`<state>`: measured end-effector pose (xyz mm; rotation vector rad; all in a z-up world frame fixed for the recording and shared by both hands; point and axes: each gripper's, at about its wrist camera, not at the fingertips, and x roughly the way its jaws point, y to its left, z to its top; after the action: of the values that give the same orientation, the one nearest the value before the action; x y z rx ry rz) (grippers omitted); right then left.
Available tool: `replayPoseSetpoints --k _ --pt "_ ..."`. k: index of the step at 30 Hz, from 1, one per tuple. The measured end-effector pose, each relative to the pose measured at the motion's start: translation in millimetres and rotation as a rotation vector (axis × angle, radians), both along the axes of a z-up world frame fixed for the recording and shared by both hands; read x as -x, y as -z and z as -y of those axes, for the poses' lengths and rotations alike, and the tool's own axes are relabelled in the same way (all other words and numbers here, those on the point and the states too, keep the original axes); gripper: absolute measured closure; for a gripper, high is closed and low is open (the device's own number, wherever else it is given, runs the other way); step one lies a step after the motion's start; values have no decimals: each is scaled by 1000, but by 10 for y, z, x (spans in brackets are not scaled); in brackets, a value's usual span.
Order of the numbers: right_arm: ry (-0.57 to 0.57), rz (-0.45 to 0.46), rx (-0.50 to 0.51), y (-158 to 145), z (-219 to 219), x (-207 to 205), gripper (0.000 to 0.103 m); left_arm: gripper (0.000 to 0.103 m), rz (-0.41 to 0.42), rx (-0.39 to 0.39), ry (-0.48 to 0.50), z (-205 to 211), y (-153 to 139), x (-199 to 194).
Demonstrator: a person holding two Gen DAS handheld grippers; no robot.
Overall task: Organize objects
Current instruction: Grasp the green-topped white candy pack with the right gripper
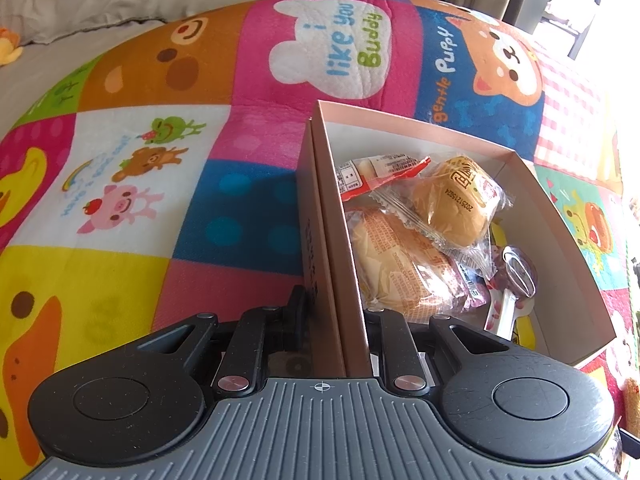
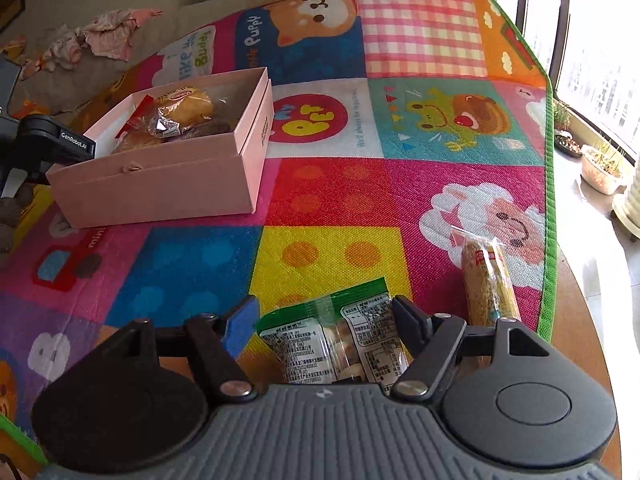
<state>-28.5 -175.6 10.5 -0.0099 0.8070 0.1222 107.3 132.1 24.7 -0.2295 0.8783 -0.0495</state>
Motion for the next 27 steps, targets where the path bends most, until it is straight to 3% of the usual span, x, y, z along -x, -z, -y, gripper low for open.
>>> replayPoseSetpoints --k 6,15,22,27 --pt "-5 -2 23 17 -35 97 16 83 1 -2 0 4 -1 -2" --pt "-102 -10 -49 -22 -147 167 16 83 1 -1 1 4 -1 -2" --pt "-99 -34 47 11 -88 220 4 82 6 12 1 -13 4 0" --pt "-82 -56 24 0 61 283 3 82 6 12 -5 -9 6 -3"
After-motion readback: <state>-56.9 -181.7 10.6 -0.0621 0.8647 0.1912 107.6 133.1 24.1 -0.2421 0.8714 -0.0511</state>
